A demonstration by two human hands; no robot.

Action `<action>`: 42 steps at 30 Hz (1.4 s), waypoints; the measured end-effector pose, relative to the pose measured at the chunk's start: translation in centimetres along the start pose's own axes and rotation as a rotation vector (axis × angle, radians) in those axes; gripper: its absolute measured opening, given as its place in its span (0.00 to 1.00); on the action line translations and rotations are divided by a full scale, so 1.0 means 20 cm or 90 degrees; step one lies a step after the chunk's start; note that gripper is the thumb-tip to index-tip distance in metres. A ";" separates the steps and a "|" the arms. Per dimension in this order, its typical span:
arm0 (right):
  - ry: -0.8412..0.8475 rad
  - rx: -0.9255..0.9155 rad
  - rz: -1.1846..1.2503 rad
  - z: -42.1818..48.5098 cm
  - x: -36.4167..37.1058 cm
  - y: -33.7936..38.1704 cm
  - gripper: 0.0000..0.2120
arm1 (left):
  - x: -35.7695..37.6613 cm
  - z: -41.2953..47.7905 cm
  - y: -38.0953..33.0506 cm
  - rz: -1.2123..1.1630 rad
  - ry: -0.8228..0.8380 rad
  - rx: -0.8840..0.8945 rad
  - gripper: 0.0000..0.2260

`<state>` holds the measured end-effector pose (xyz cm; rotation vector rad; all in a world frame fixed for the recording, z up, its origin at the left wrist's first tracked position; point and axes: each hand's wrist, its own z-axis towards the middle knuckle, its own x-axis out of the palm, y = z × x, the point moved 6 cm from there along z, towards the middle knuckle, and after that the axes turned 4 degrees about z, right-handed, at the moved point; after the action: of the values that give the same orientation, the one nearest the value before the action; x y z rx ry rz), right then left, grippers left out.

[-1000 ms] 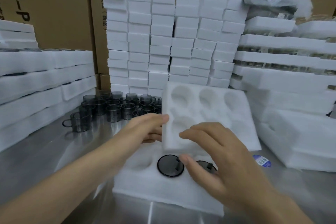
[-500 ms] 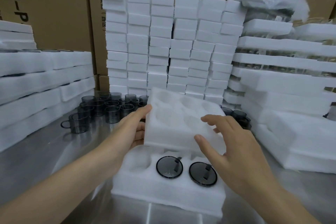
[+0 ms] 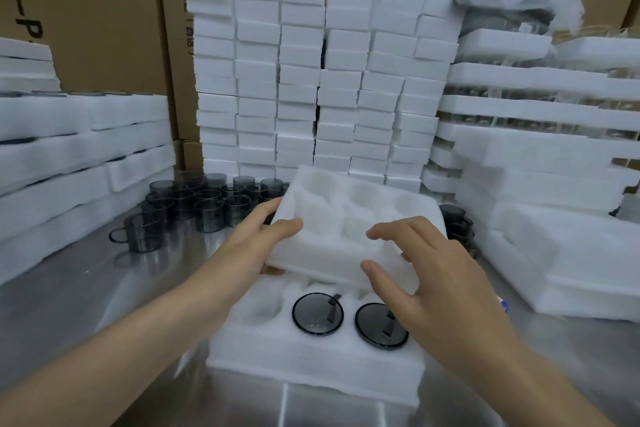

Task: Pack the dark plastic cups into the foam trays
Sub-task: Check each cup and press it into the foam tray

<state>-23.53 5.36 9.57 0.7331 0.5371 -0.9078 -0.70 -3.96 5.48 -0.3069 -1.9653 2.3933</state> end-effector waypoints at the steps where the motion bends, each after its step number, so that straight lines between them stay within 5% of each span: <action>1: 0.007 0.005 -0.001 0.00 0.00 0.00 0.15 | 0.00 -0.01 0.00 0.008 0.004 0.002 0.24; 14: 0.107 -0.039 -0.033 0.01 0.01 0.01 0.18 | 0.02 -0.05 -0.03 0.061 0.016 0.027 0.22; 42: 0.102 -0.073 -0.077 0.01 0.04 0.01 0.20 | 0.04 -0.07 -0.06 0.080 0.008 0.069 0.19</action>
<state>-22.97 4.92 9.18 0.6776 0.7759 -0.9266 -1.32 -2.18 6.32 -0.4527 -1.8558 2.5546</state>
